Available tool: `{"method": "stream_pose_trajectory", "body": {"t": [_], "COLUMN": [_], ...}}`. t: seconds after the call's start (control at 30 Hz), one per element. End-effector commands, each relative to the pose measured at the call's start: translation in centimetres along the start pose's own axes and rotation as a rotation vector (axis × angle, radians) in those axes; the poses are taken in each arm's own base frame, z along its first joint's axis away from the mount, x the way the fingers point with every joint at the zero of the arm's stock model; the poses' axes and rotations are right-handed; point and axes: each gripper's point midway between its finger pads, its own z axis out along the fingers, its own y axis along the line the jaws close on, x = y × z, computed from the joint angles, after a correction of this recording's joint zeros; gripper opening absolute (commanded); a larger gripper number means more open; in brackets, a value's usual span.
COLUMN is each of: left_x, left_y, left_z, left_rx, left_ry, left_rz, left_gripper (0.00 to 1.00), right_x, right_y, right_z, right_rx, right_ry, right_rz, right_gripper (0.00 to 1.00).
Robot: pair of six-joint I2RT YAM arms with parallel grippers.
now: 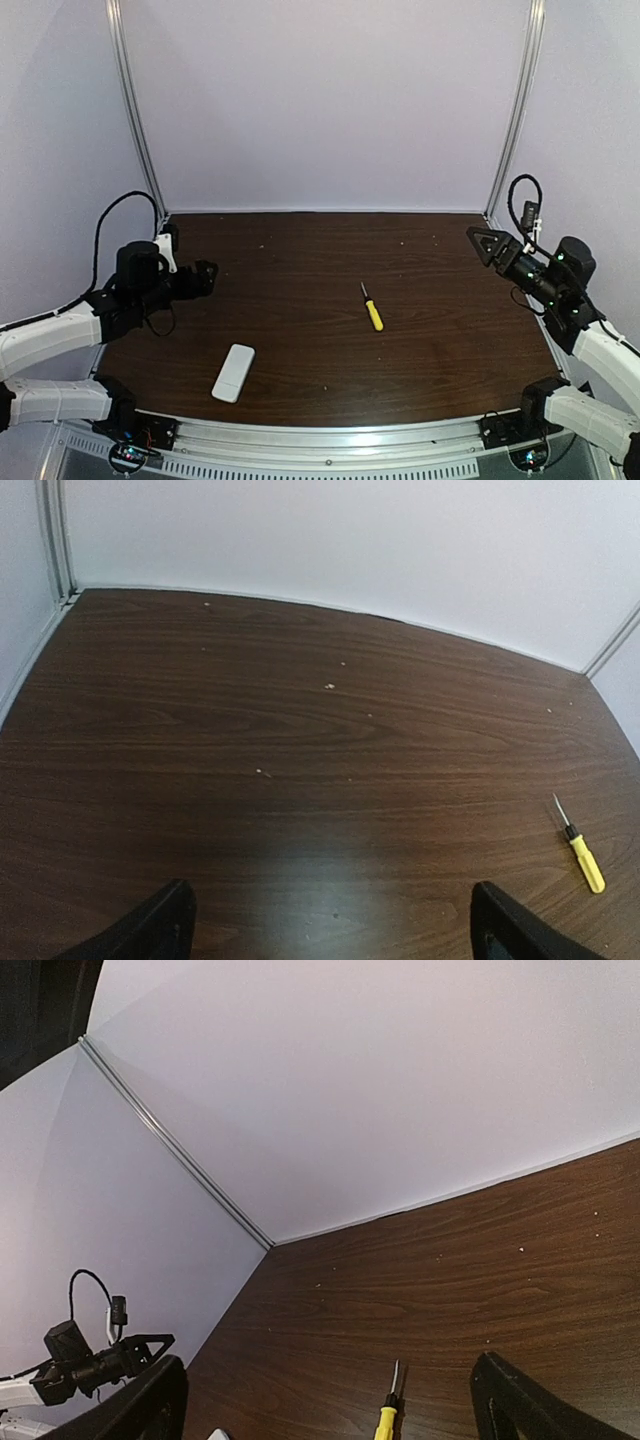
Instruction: Unload the batteries from the remote control
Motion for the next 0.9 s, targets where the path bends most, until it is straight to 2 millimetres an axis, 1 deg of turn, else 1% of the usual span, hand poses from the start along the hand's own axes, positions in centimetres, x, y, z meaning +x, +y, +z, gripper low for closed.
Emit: {"method": "stream_pose_trajectory", "body": {"t": [0.0, 0.03, 0.1, 0.23, 0.33, 0.43, 0.57, 0.73, 0.87], "left_x": [-0.2, 0.4, 0.8, 2.0, 3.3, 4.7, 7.2, 10.5, 12.6], "left_y": [-2.0, -2.2, -3.1, -3.8, -4.2, -4.6, -5.5, -6.1, -6.4], "left_z": [-0.2, -0.4, -0.7, -1.8, -2.6, -3.4, -4.0, -4.8, -5.4], "left_rx": [-0.011, -0.011, 0.012, 0.016, 0.019, 0.034, 0.049, -0.001, -0.046], "left_ry": [0.017, 0.044, 0.071, 0.112, 0.147, 0.188, 0.269, 0.358, 0.413], "left_rz": [0.055, 0.069, 0.087, 0.105, 0.113, 0.128, 0.169, 0.212, 0.242], "left_gripper": [0.97, 0.98, 0.97, 0.97, 0.97, 0.97, 0.97, 0.97, 0.97], "right_x": [1.3, 1.5, 1.9, 2.4, 3.4, 4.9, 6.8, 8.4, 10.0], "right_y": [-0.2, -0.2, 0.0, 1.1, 1.4, 1.6, 2.2, 2.8, 3.4], "right_z": [-0.5, -0.6, -0.7, -1.1, -1.5, -1.8, -2.4, -3.0, -3.5], "right_rx": [0.023, 0.025, 0.024, -0.007, 0.003, 0.043, 0.083, 0.116, 0.122], "right_ry": [0.053, 0.060, 0.078, 0.090, 0.115, 0.159, 0.199, 0.228, 0.262], "right_rz": [0.051, 0.054, 0.063, 0.087, 0.112, 0.132, 0.146, 0.163, 0.173], "right_gripper": [1.00, 1.00, 1.00, 1.00, 1.00, 1.00, 1.00, 1.00, 1.00]}}
